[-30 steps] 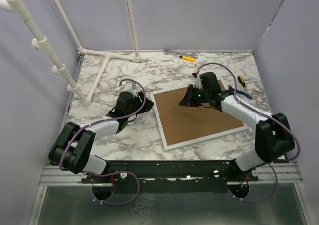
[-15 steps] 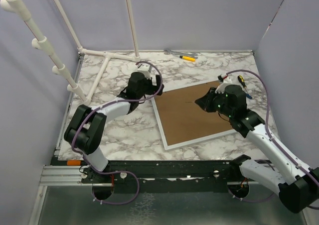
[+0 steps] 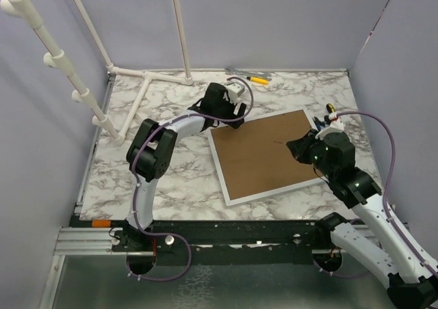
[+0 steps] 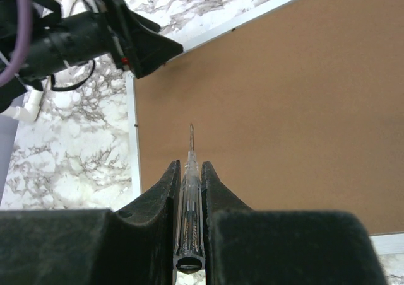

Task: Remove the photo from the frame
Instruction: Adjust the photo frame at the center of the board.

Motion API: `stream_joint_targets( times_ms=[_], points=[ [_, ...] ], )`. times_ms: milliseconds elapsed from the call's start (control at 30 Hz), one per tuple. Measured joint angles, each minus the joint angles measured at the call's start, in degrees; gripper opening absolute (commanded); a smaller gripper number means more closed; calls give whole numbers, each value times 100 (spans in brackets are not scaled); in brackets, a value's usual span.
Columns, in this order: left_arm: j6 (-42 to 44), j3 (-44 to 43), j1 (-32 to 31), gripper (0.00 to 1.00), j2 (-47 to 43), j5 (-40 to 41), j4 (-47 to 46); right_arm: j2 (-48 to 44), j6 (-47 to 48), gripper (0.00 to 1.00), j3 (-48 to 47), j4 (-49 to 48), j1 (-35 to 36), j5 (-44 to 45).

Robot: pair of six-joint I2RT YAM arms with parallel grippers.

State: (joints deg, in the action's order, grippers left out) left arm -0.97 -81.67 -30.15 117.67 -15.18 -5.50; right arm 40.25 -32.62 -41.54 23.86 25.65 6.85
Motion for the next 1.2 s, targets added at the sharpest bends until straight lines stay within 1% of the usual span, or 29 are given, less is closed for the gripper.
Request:
stream_joint_targets(
  times_ms=[33, 133, 300, 400, 433, 500, 567, 667, 800, 933, 1033, 1200],
  points=[
    [162, -295, -24, 81, 223, -61, 267, -31, -11, 0, 0, 0, 0, 35],
    [398, -721, -87, 79, 586, -131, 662, -11, -20, 0, -9, 22, 0, 107],
    [590, -1027, -160, 71, 839, -179, 1150, 208, -22, 0, -20, 92, 0, 142],
    [636, -1163, -184, 61, 935, -186, 1276, 236, -37, 1, -20, 131, 0, 142],
    [647, -1187, -186, 55, 944, -190, 1298, 234, -37, 1, -20, 129, 0, 142],
    [682, -1217, -186, 48, 946, -186, 1325, 234, -39, 1, -20, 131, 0, 140],
    [717, -1235, -186, 37, 946, -168, 1338, 234, -46, 0, -20, 129, 0, 140],
    [745, -1241, -155, 30, 946, -144, 1325, 234, -63, 1, -17, 129, 0, 138],
    [721, -1224, -149, 26, 935, -39, 1296, 234, -105, 1, 15, 116, 0, 133],
    [625, -861, -162, 26, 730, 94, 1095, 236, -184, 1, 107, 111, 0, 116],
    [431, -251, -175, 25, 352, 186, 933, 236, -234, 1, 162, 109, 0, 74],
    [-92, 994, -175, 23, -544, 533, 726, 251, -280, 1, 229, 59, 0, -33]
  ],
)
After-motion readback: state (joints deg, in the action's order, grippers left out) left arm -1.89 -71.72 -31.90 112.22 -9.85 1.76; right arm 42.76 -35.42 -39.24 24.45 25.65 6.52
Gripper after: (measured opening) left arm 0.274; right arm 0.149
